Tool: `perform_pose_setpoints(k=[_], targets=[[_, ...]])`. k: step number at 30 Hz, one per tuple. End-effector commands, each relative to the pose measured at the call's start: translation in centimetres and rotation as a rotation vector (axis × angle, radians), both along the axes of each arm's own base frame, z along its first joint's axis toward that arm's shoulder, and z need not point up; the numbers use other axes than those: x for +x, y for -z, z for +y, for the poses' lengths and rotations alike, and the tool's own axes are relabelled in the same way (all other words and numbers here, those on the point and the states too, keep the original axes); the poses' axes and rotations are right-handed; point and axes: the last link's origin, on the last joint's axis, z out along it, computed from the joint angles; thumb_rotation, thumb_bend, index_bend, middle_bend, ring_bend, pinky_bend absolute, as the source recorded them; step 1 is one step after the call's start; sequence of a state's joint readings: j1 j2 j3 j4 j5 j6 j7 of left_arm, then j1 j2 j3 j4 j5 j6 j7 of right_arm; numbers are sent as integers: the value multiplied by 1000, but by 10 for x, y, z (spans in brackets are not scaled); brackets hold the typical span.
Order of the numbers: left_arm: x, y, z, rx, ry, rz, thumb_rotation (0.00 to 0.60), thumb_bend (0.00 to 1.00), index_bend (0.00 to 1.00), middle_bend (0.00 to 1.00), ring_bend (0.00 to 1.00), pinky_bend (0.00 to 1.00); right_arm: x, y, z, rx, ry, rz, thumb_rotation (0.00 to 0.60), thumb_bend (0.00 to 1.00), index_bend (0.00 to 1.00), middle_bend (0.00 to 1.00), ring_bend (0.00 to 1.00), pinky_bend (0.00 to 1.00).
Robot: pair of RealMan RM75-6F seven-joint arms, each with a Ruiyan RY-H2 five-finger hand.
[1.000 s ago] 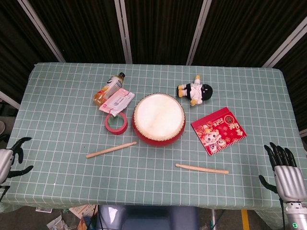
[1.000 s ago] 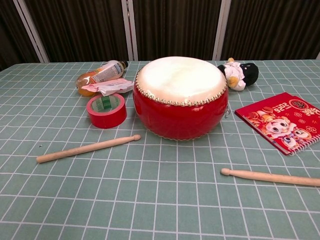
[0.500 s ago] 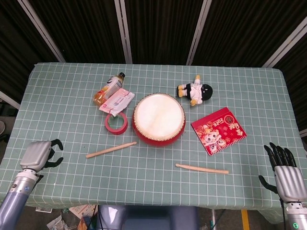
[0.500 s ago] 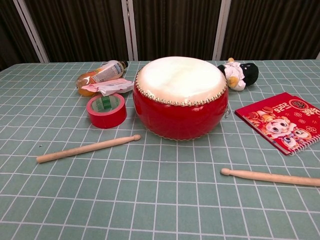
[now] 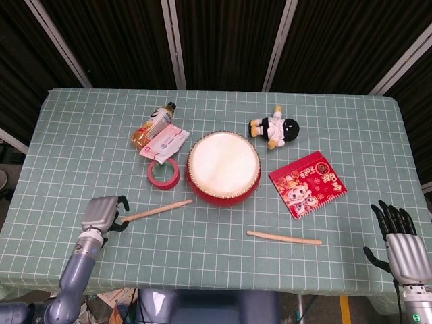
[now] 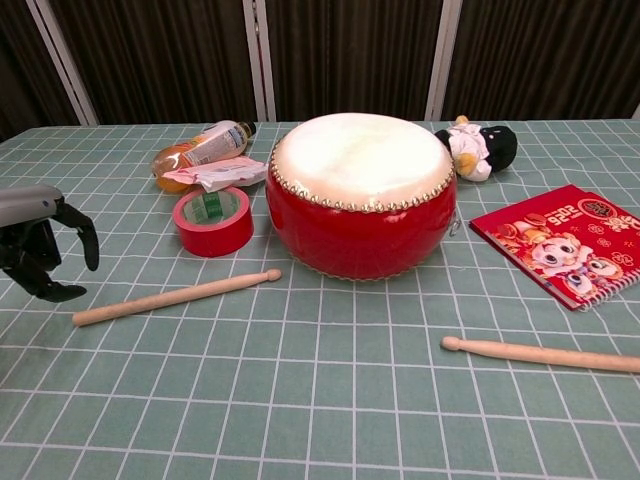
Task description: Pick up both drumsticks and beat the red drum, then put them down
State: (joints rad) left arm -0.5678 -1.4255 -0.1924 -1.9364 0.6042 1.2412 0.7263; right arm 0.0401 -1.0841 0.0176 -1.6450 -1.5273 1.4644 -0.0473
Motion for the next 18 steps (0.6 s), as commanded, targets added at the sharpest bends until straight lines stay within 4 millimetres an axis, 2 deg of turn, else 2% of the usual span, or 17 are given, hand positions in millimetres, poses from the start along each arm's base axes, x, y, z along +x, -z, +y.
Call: perform_pose_setpoints(k=[1,18], targets=[[5,11,9,18,-16,24,600,286,450,1000,1000,1000,0,0,0,0,0,0,600,298,0,0,0,0],[6,49,17,6,-69,76,600,286,452,1000,1000,1000,1,1,0,4,-6,-2,600,298,0,0,0,0]])
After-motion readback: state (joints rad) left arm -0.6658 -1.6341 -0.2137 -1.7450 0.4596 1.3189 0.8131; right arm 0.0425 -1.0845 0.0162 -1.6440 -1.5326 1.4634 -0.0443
